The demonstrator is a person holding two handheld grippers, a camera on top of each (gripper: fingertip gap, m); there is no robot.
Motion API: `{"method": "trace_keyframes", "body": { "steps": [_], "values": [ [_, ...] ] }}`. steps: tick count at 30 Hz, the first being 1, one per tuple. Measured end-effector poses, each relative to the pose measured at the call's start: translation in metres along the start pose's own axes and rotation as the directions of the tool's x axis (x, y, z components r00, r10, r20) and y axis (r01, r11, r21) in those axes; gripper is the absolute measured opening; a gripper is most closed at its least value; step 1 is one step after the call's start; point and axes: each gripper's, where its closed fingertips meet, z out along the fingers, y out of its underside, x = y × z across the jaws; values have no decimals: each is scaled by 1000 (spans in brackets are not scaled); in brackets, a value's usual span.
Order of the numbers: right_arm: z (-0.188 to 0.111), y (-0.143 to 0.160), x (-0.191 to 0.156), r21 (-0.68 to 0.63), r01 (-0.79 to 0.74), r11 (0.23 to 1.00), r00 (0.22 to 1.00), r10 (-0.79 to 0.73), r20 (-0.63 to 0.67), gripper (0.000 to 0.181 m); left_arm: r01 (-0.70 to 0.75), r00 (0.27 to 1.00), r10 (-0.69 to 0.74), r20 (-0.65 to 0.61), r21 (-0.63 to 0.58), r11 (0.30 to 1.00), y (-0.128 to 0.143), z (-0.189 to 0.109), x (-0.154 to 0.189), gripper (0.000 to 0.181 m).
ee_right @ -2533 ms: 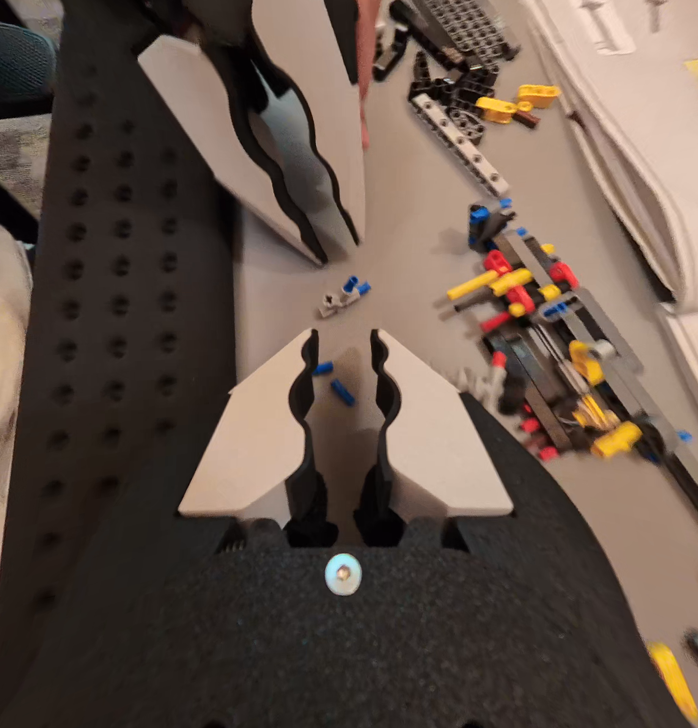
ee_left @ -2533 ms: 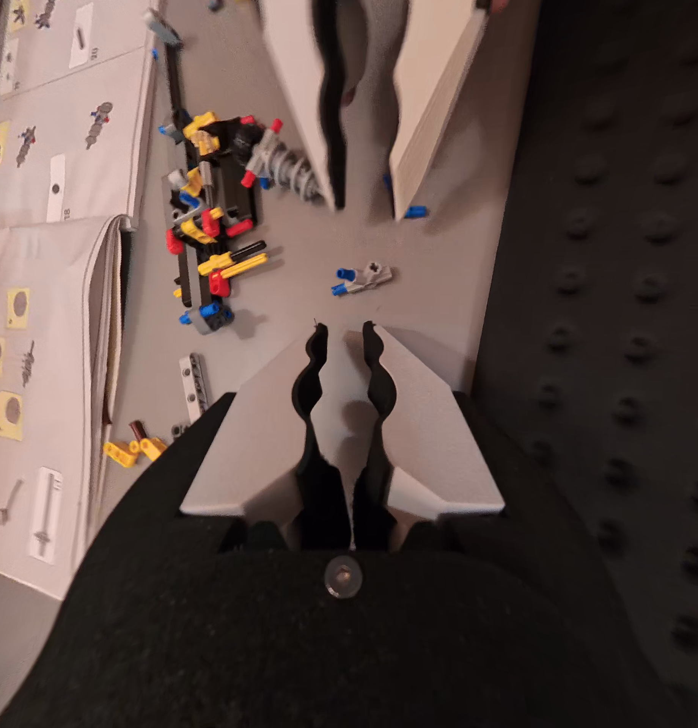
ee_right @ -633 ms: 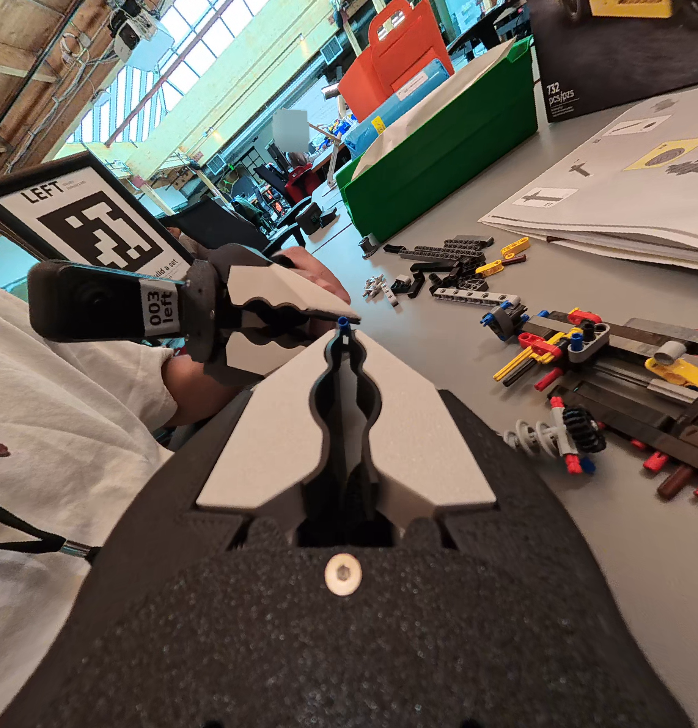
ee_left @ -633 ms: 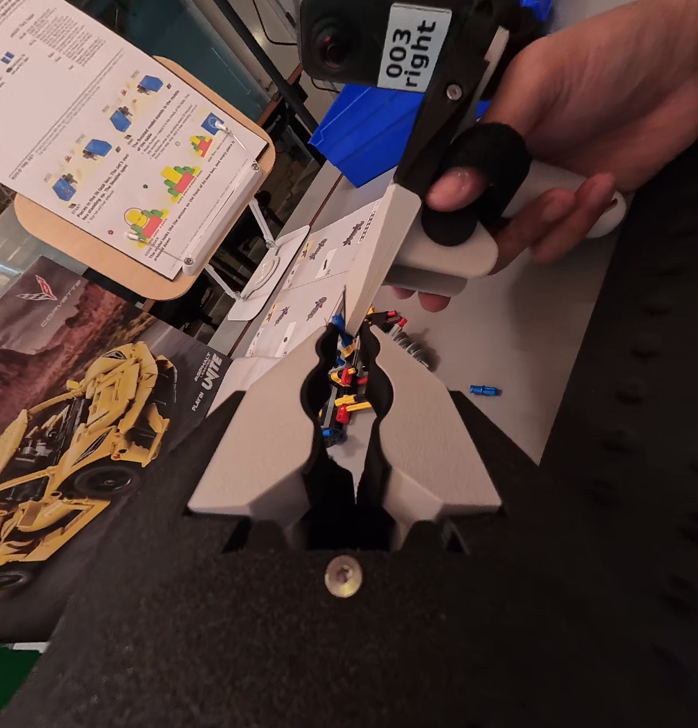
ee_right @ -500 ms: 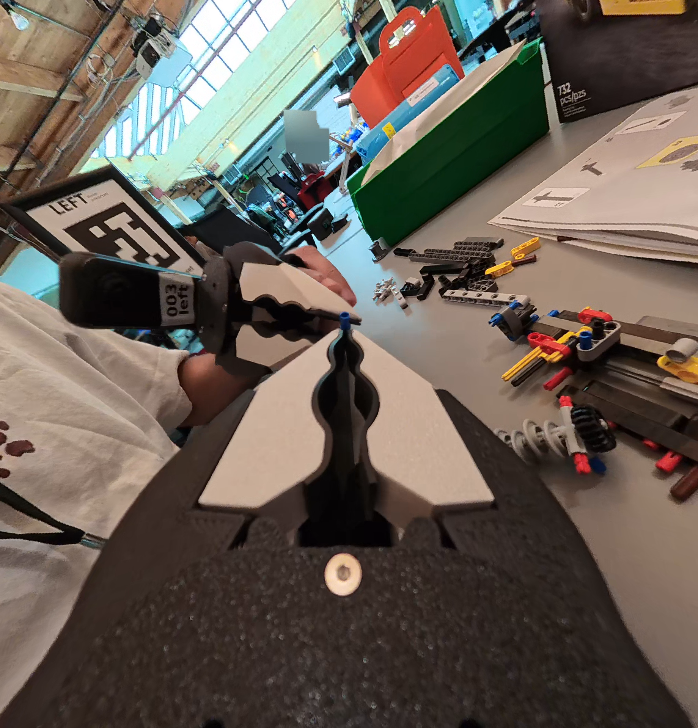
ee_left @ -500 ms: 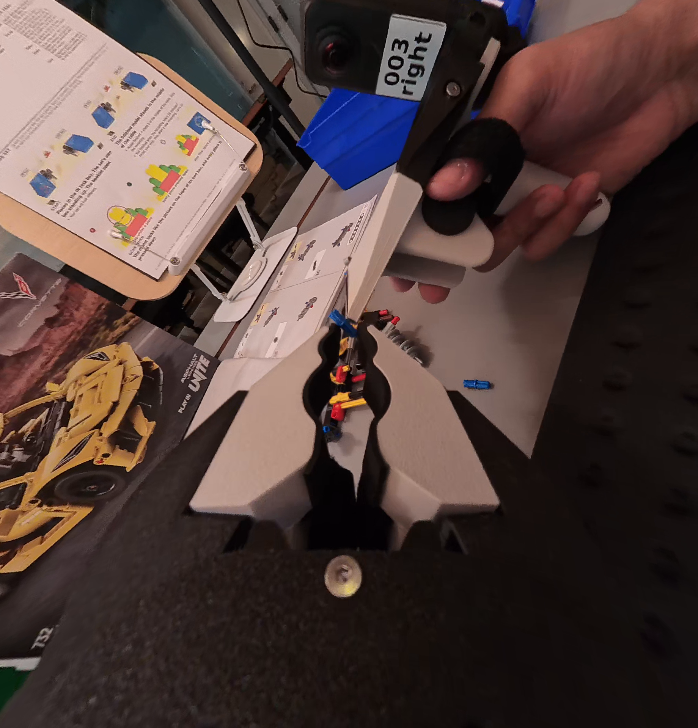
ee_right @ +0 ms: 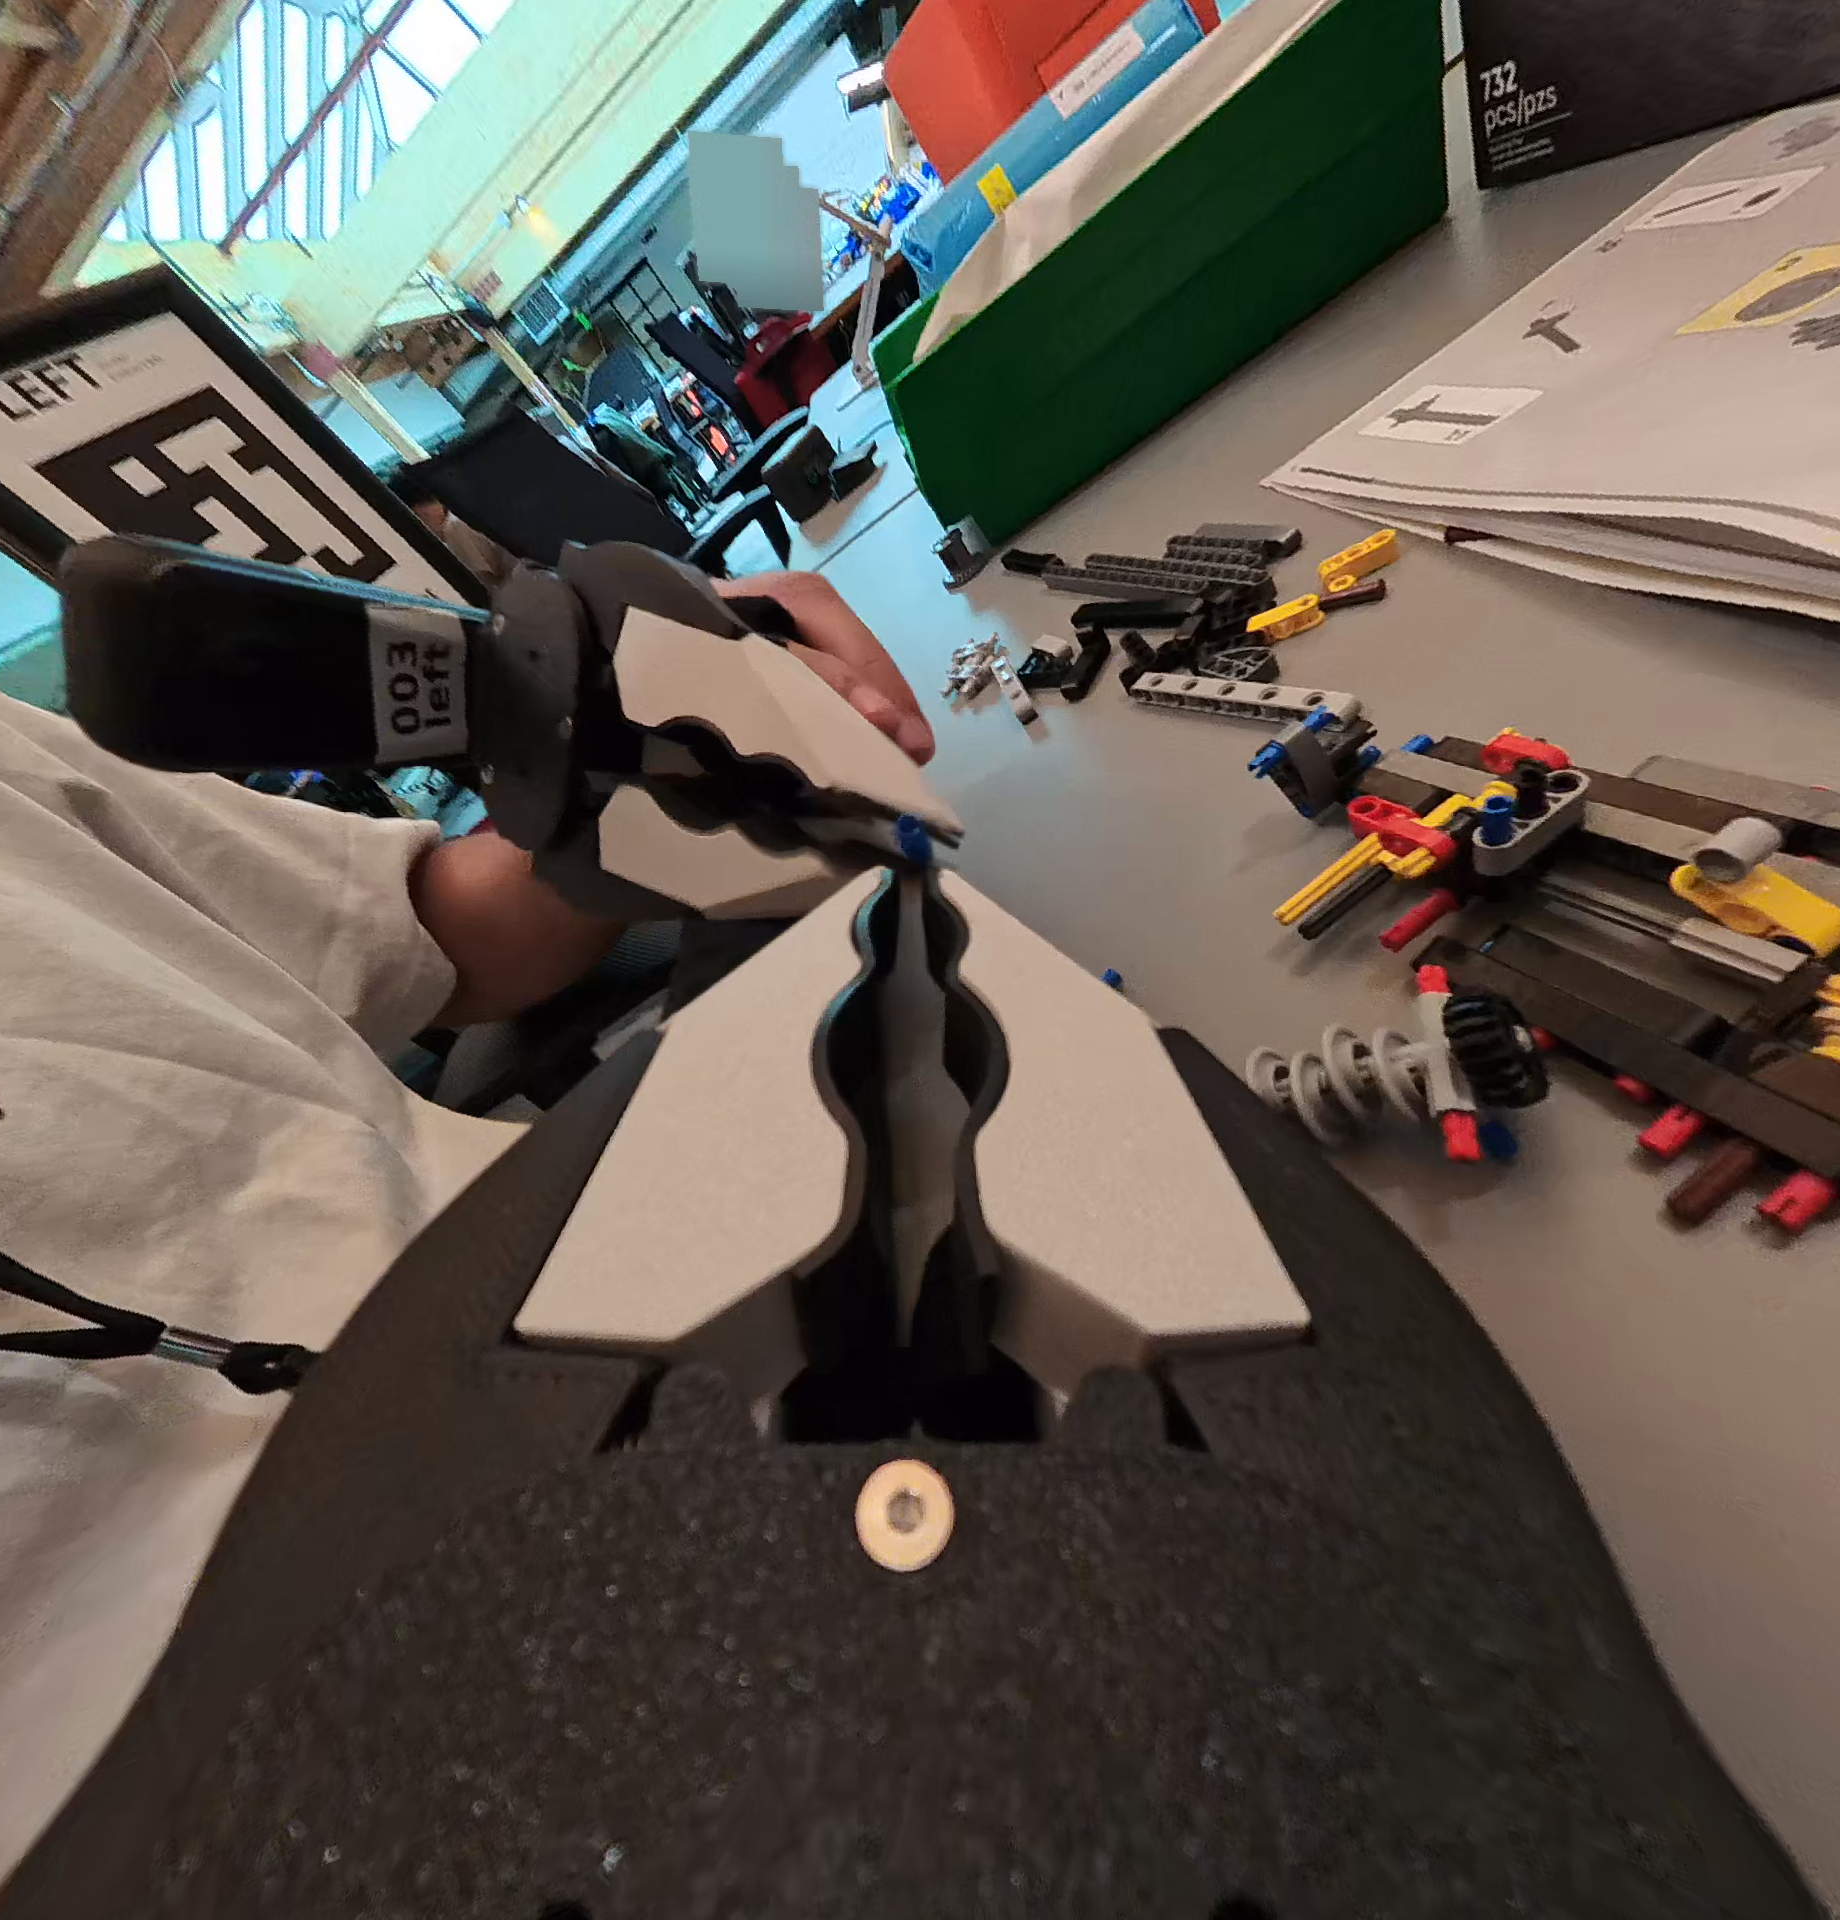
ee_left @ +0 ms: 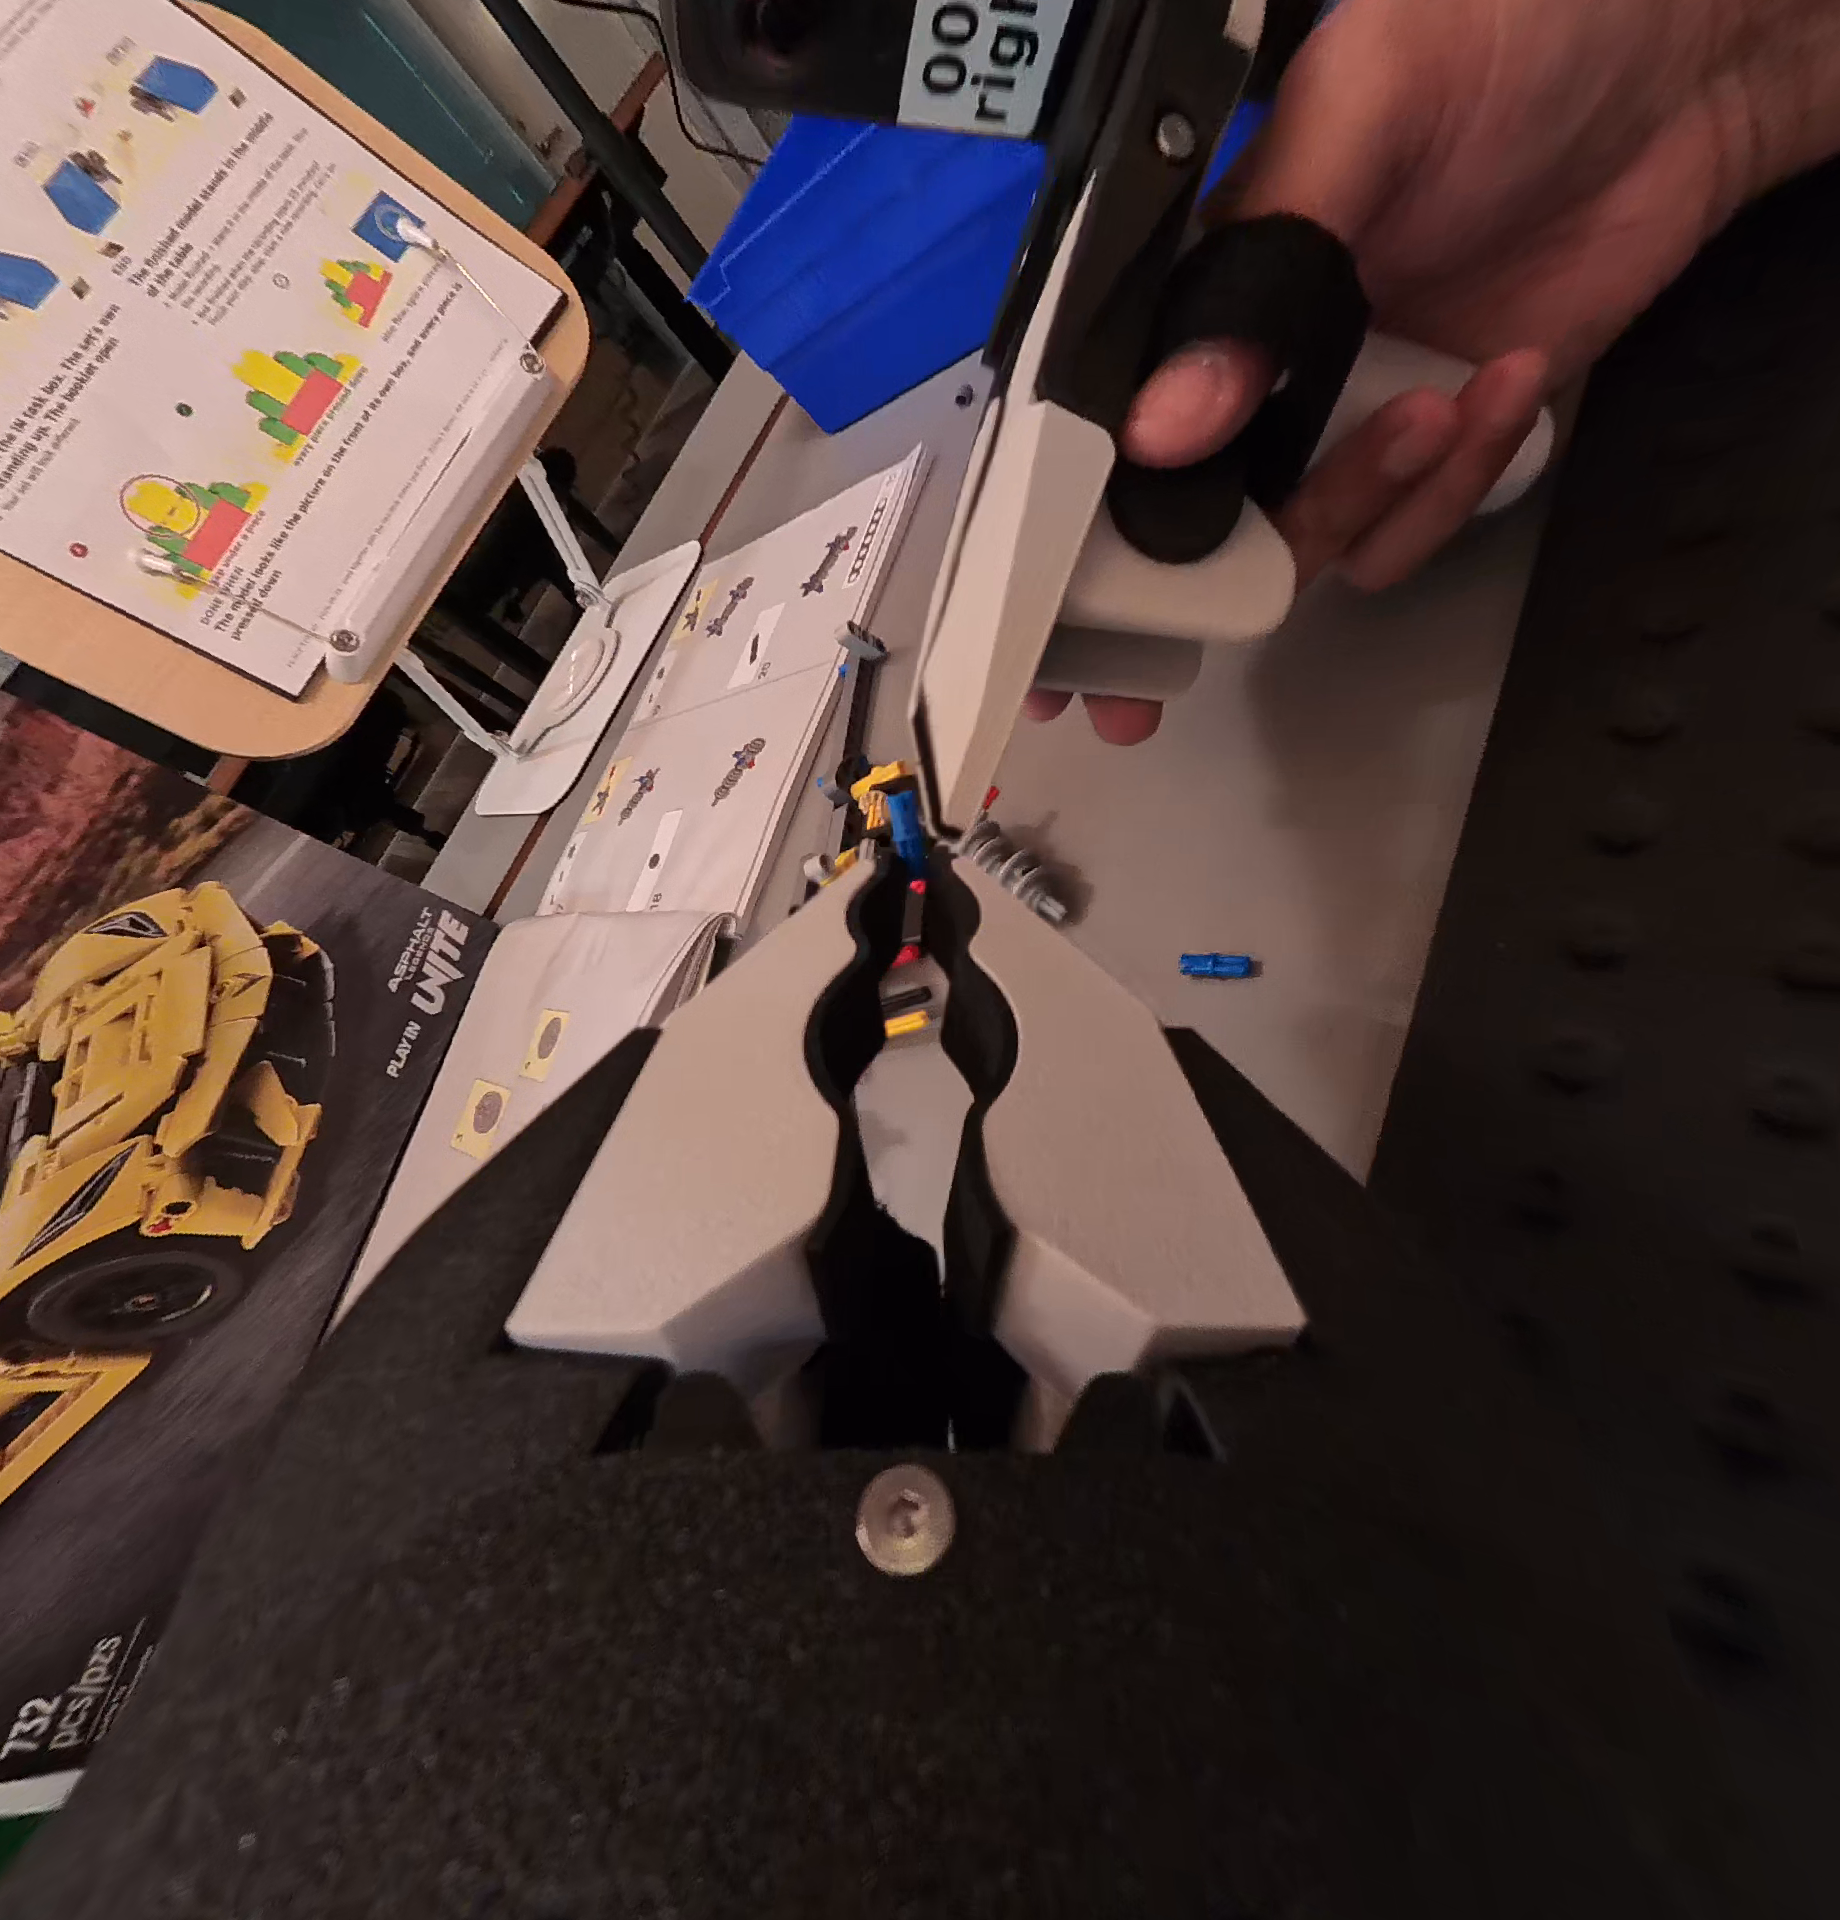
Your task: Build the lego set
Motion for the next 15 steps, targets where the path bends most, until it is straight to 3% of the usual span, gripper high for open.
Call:
{"method": "trace_keyframes", "body": {
  "steps": [9, 15],
  "values": [
    [2, -1, 4, 1, 16, 1000, 999, -16, -32, 6, -68, 998, 67, -18, -56, 996, 10, 4, 4, 2],
    [6, 6, 14, -56, 96, 994, 986, -102, -129, 6, -156, 988, 154, -23, -134, 979, 18, 10, 9, 2]
  ]
}}
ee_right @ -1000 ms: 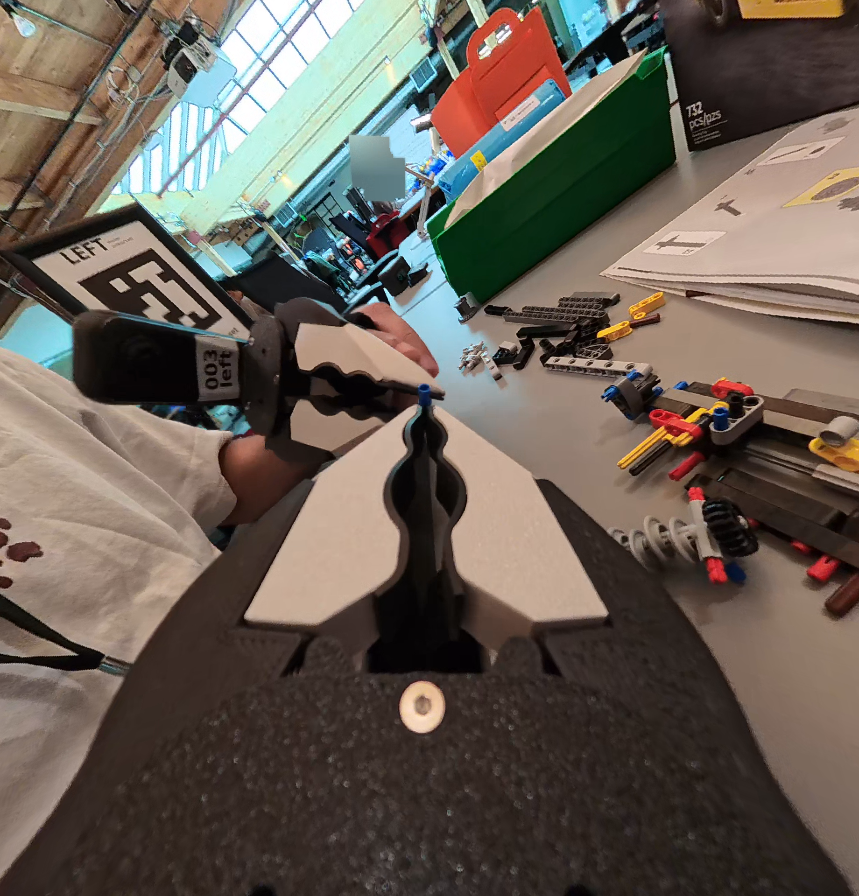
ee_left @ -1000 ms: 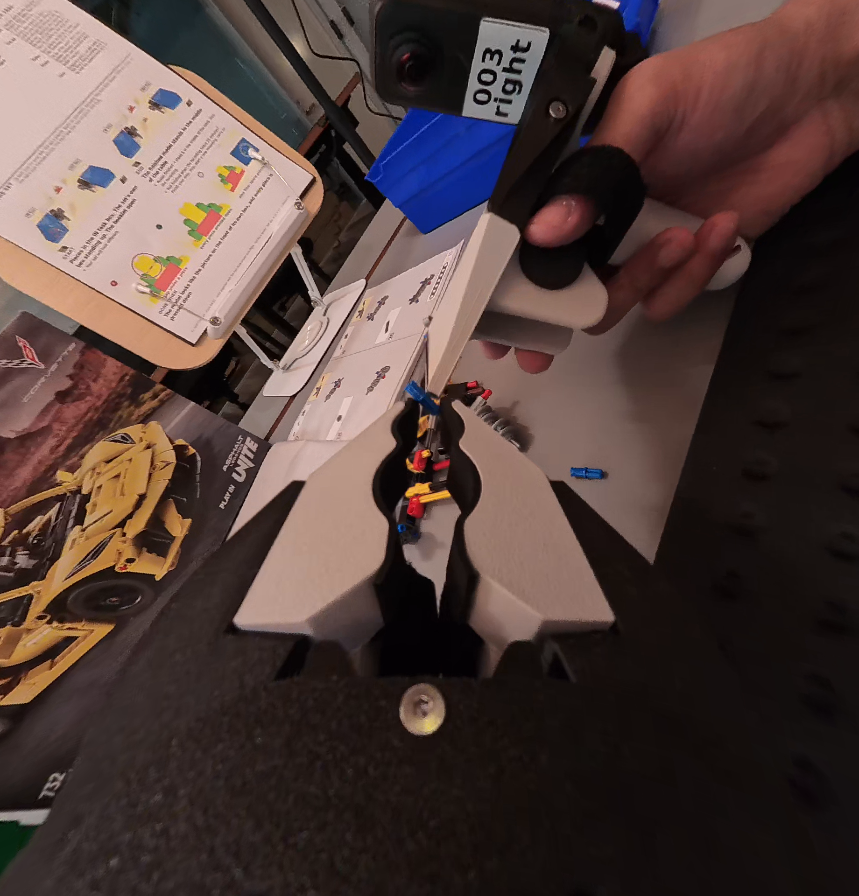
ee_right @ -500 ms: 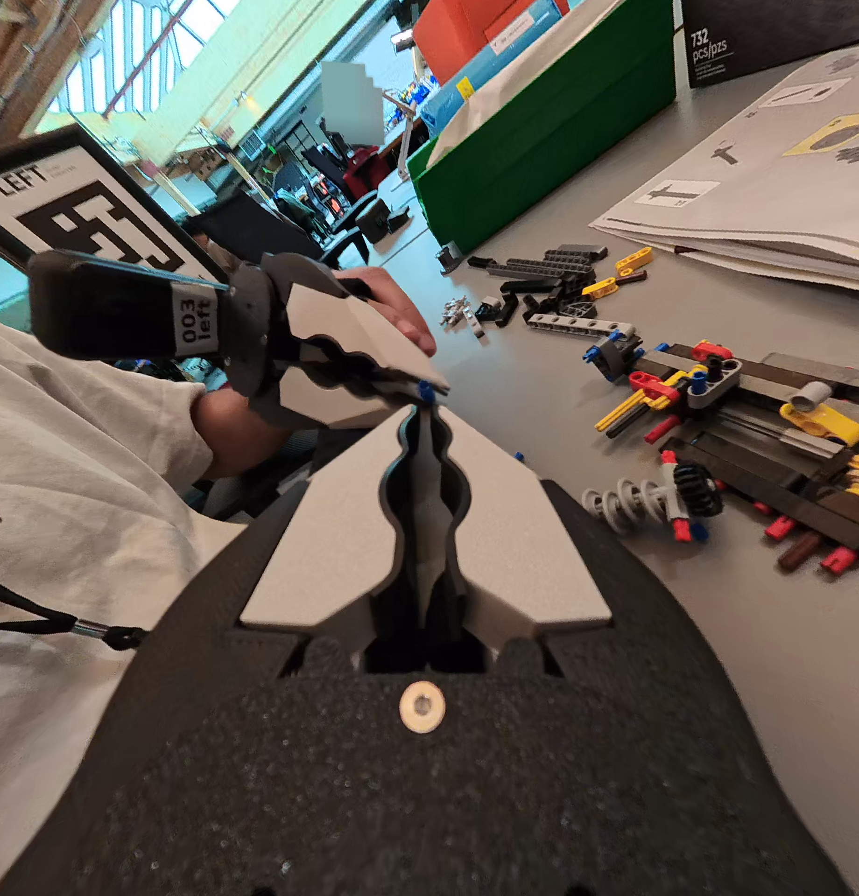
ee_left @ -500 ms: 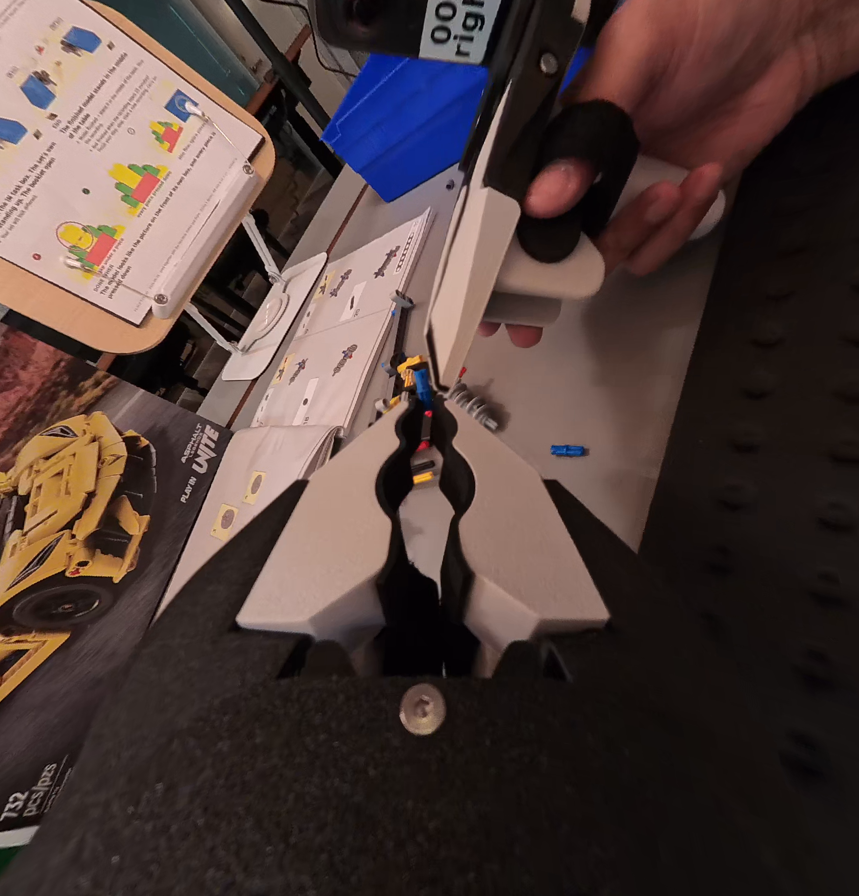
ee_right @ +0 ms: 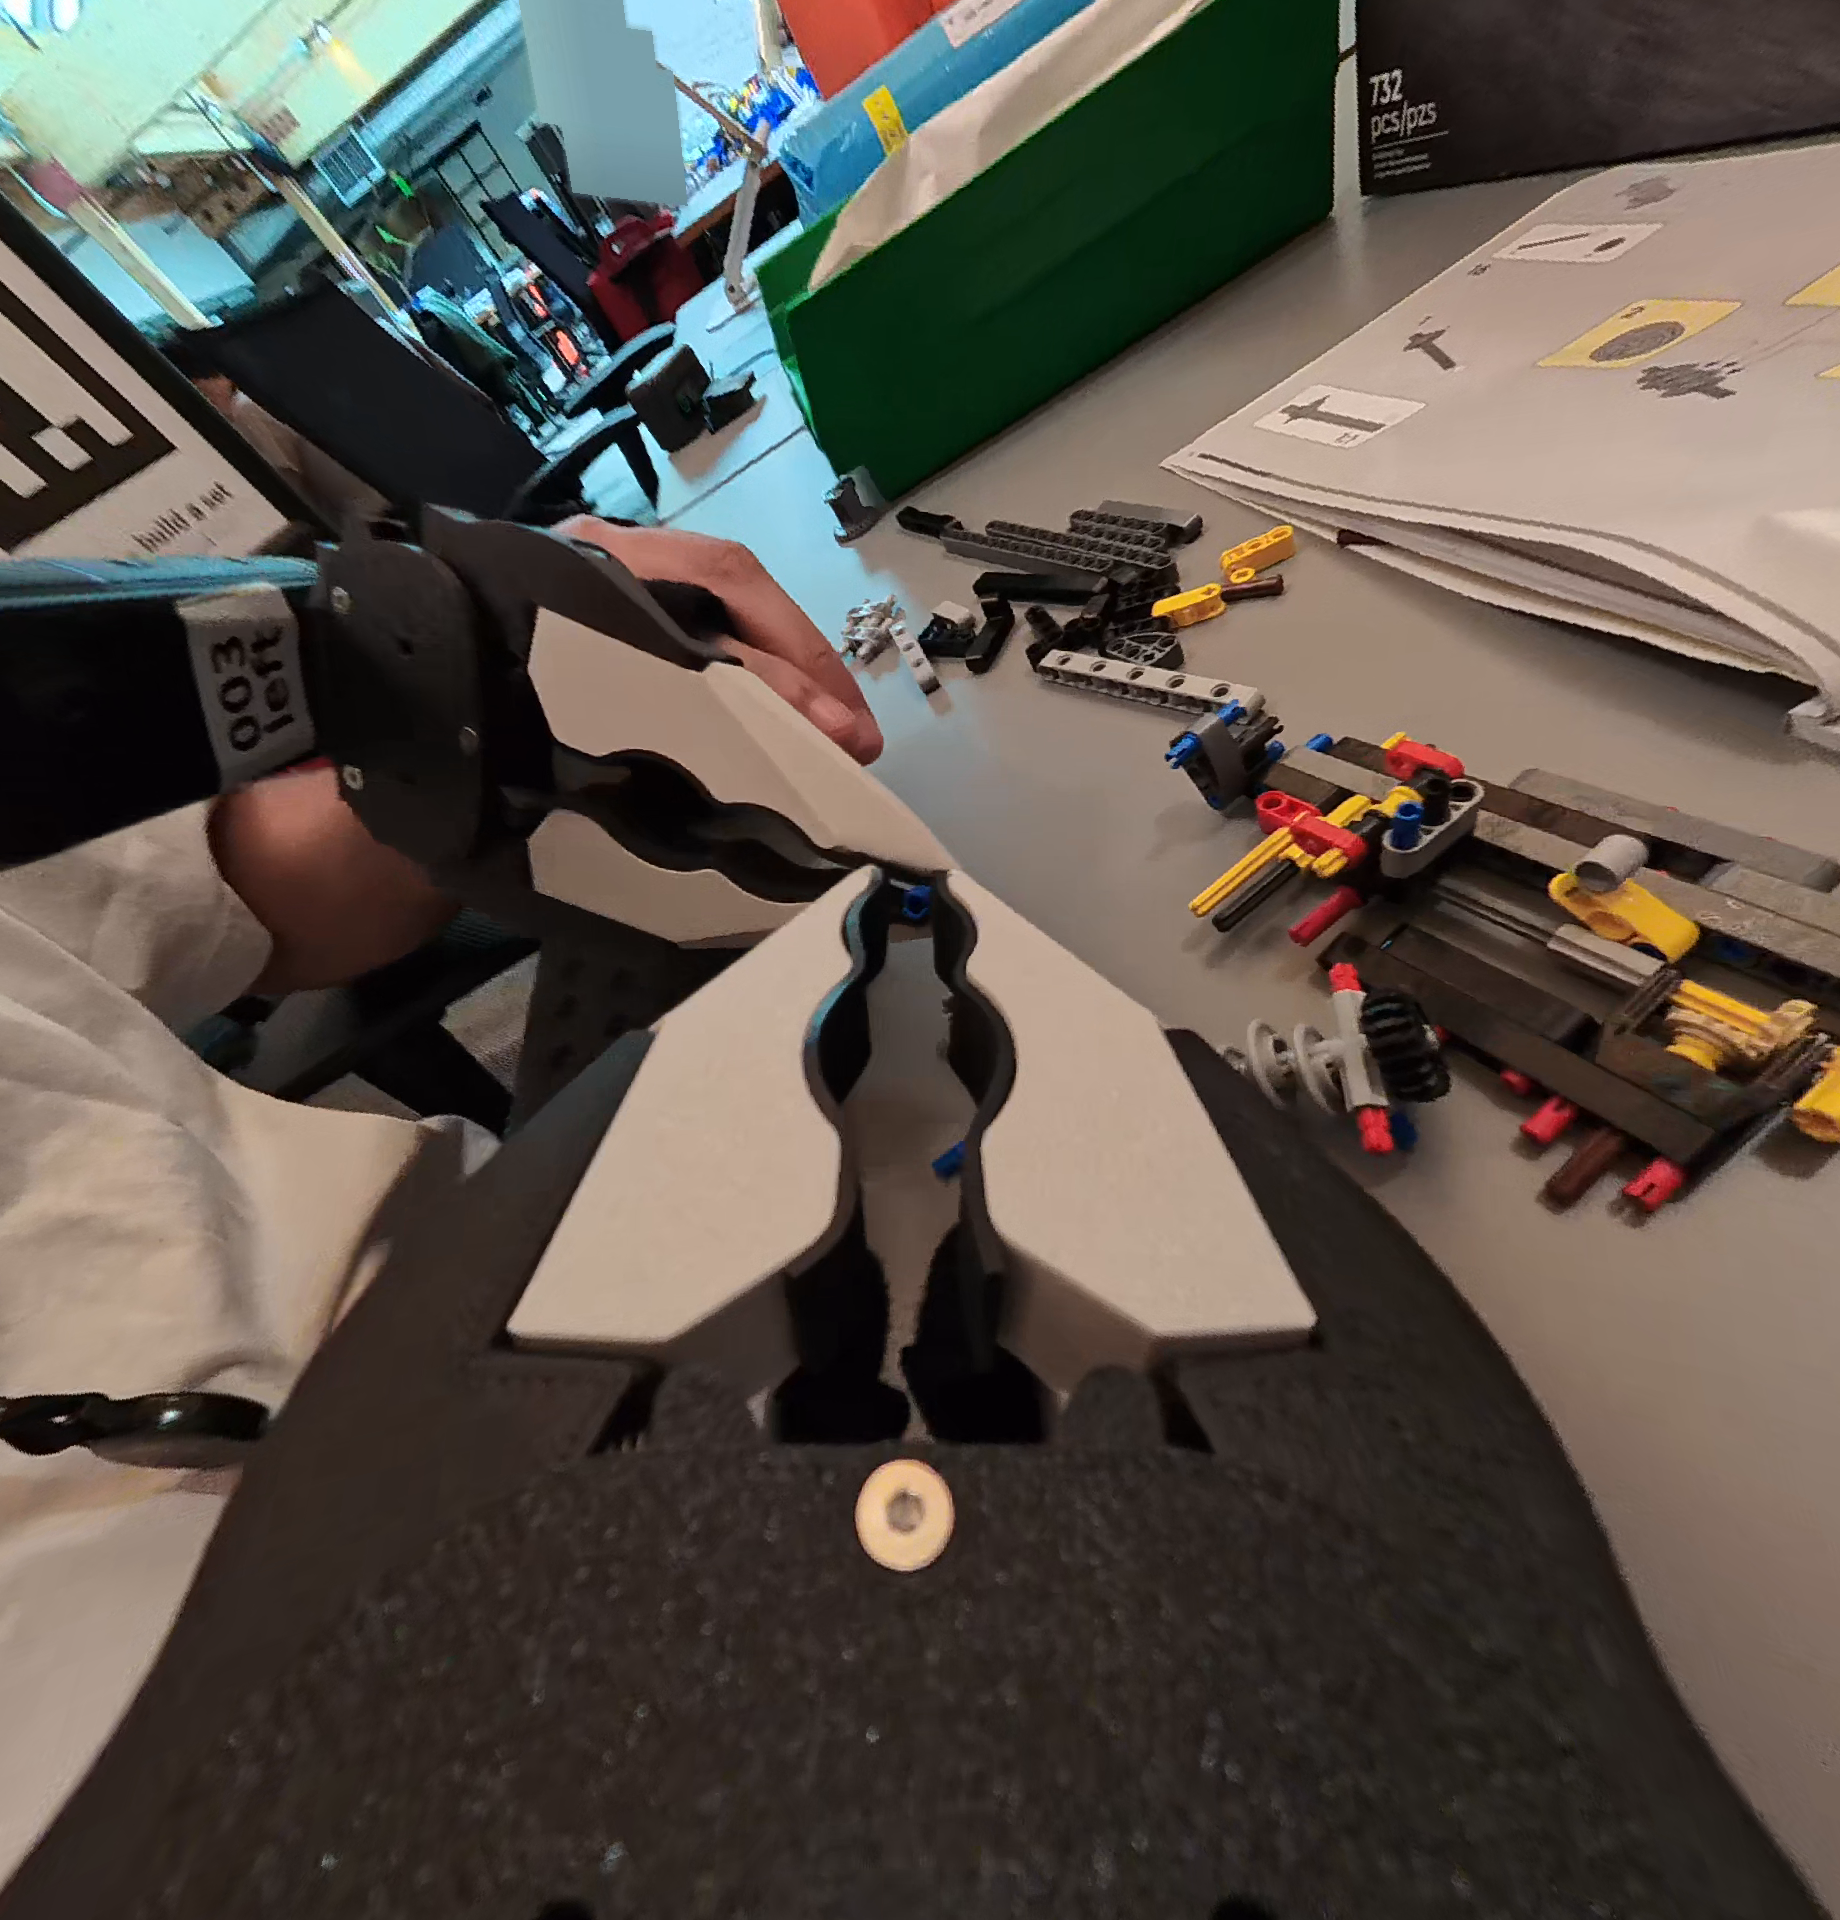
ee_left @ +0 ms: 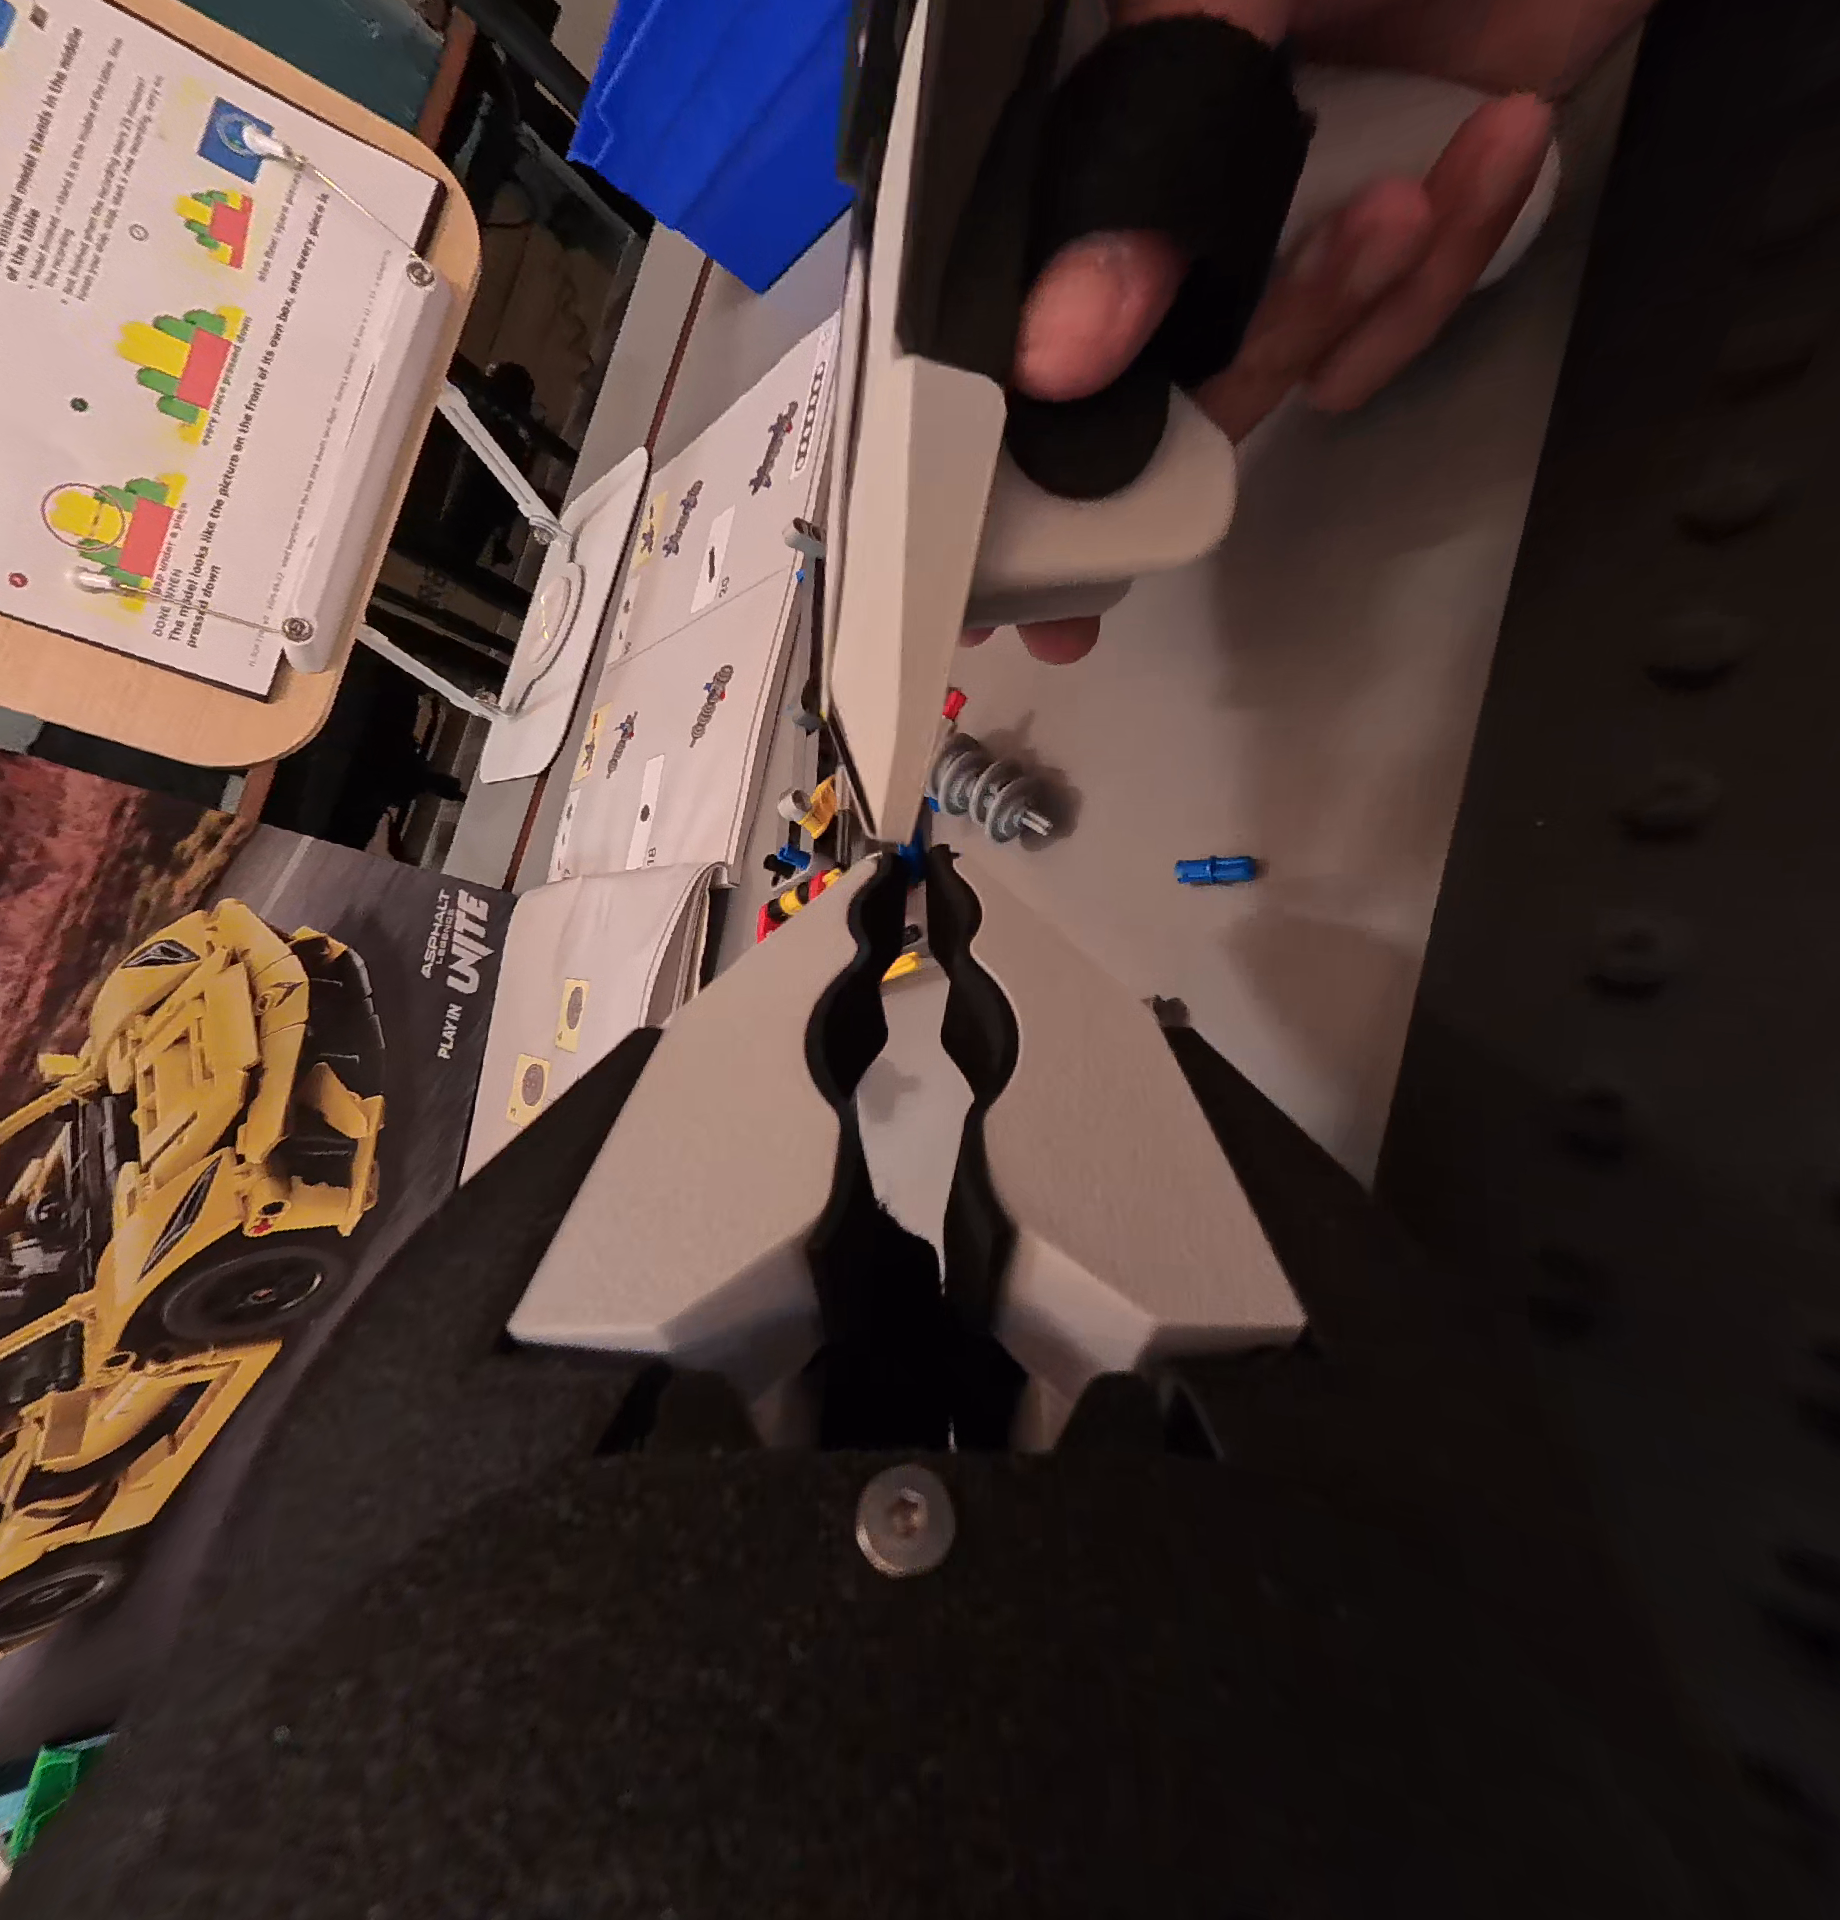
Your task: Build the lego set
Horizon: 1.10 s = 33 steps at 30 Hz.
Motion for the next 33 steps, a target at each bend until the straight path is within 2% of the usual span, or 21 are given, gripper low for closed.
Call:
{"method": "trace_keyframes", "body": {
  "steps": [8, 16, 20, 21, 23, 25, 26, 29, 33],
  "values": [
    [2, 9, 9, -62, 79, 995, 993, -83, -80, 8, -39, 999, 39, 3, -39, 999, 4, 3, 2, 2],
    [2, 9, 5, -59, 98, 993, 993, -101, -60, 4, -113, 993, 114, 21, -37, 993, 1, 2, 2, 2],
    [1, 5, -1, -28, 122, 992, 992, -123, -33, 3, -40, 999, 40, 7, 7, 999, -4, -4, 1, 2],
    [0, 3, -4, -16, 124, 992, 992, -124, -26, 3, 4, 1000, -4, -22, 22, 1000, -4, -7, 0, 2],
    [-4, 1, -4, 5, 147, 989, 988, -147, -40, 3, 144, 976, -149, -157, -43, 989, 18, -13, 4, 26],
    [-10, 1, -1, 9, 159, 987, 985, -158, -67, 3, 284, 901, -303, -310, -105, 953, 42, -17, 10, 46],
    [-12, 3, 2, 5, 161, 987, 984, -160, -83, 3, 310, 869, -322, -376, -94, 946, 48, -20, 12, 50],
    [-8, 15, 0, -55, 188, 981, 977, -192, -90, 3, 253, 835, -226, -502, -16, 967, 50, -19, 17, 46],
    [5, 31, -8, -187, 308, 933, 938, -331, -104, 4, 155, 766, -142, -627, -35, 987, 54, -4, 27, 43]
  ]
}}
